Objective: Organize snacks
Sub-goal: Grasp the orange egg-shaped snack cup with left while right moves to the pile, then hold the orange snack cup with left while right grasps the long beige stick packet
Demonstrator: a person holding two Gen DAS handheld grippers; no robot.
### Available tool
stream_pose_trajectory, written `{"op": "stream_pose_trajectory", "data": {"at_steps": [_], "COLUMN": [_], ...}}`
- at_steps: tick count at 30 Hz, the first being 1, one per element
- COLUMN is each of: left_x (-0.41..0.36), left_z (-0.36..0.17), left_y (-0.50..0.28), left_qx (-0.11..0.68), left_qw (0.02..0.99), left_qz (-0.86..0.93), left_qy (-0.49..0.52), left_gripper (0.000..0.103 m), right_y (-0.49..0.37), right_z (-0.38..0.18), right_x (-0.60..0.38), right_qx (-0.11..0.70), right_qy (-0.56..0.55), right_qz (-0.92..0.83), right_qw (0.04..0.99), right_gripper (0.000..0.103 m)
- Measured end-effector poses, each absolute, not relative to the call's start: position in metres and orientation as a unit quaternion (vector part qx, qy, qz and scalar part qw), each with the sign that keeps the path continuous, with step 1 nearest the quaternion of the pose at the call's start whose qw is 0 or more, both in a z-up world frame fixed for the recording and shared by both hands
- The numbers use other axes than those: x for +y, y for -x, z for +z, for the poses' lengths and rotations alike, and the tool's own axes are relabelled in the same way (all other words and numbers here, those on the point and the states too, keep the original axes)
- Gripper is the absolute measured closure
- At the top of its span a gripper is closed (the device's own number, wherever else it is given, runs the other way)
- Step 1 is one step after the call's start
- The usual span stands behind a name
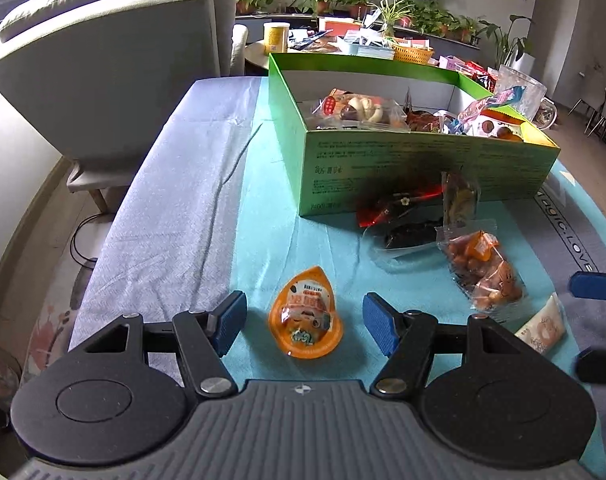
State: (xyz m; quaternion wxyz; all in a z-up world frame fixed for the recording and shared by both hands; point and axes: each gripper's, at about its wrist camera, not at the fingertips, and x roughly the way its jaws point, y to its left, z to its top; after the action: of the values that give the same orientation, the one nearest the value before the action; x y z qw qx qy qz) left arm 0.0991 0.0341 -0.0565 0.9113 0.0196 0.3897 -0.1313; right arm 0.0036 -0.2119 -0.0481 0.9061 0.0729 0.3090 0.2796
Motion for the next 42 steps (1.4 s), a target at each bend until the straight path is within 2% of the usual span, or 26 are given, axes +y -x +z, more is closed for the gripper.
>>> {"op": "stream_pose_trajectory", "data": {"at_steps": [4,9,15,20,22,23,24,26,29,34,35,36,37,42], "left_x": [0.034,0.029,0.027,0.026,0.025,0.025,0.025,0.025,0.025,0.026,0.026,0.027,0.027,0.027], "left_z": [-0.057,-0.058,-0.056,-0.047,-0.041,-0.039,-0.036,-0.032,-0.027,-0.023,-0.023,-0.022,-0.021,-0.019], "left_y": [-0.102,-0.103,-0.100,-0.097,-0.095,-0.094,-0.094,-0.093,-0.093,-0.092,-0.092,-0.091,-0.091,-0.091], "left_qx": [0.387,0.378,0.375,0.360,0.352,0.349,0.346,0.342,0.337,0.333,0.333,0.333,0.333,0.329], "left_qw": [0.912,0.914,0.915,0.921,0.924,0.926,0.926,0.928,0.930,0.933,0.933,0.933,0.934,0.935], "left_qz": [-0.136,-0.136,-0.137,-0.139,-0.139,-0.139,-0.139,-0.139,-0.137,-0.128,-0.127,-0.126,-0.126,-0.127], "left_qy": [-0.022,-0.049,-0.056,-0.049,-0.048,-0.047,-0.047,-0.046,-0.044,-0.044,-0.043,-0.042,-0.041,-0.038], "left_gripper": [0.045,0.069,0.070,0.070,0.070,0.070,0.070,0.070,0.070,0.070,0.070,0.070,0.070,0.070], "right_y": [-0.018,-0.020,0.008,0.013,0.016,0.017,0.019,0.020,0.025,0.026,0.026,0.025,0.026,0.013], "right_z": [-0.056,-0.072,-0.075,-0.070,-0.070,-0.070,-0.068,-0.062,-0.058,-0.059,-0.059,-0.059,-0.058,-0.058], "right_x": [-0.196,-0.196,-0.197,-0.212,-0.218,-0.220,-0.223,-0.229,-0.232,-0.229,-0.227,-0.225,-0.222,-0.206], "right_qx": [0.326,0.353,0.335,0.338,0.339,0.340,0.339,0.337,0.340,0.336,0.331,0.324,0.311,0.304], "right_qy": [-0.026,0.009,0.068,0.034,0.013,0.002,-0.008,-0.035,-0.038,-0.009,0.002,0.015,0.023,0.057], "right_qz": [0.297,0.290,0.261,0.249,0.257,0.259,0.259,0.267,0.277,0.273,0.272,0.268,0.265,0.303], "right_qw": [0.897,0.889,0.903,0.907,0.905,0.904,0.904,0.902,0.898,0.902,0.904,0.907,0.912,0.901], "right_gripper": [0.059,0.059,0.059,0.060,0.065,0.070,0.082,0.089,0.090,0.080,0.066,0.044,0.040,0.040]}}
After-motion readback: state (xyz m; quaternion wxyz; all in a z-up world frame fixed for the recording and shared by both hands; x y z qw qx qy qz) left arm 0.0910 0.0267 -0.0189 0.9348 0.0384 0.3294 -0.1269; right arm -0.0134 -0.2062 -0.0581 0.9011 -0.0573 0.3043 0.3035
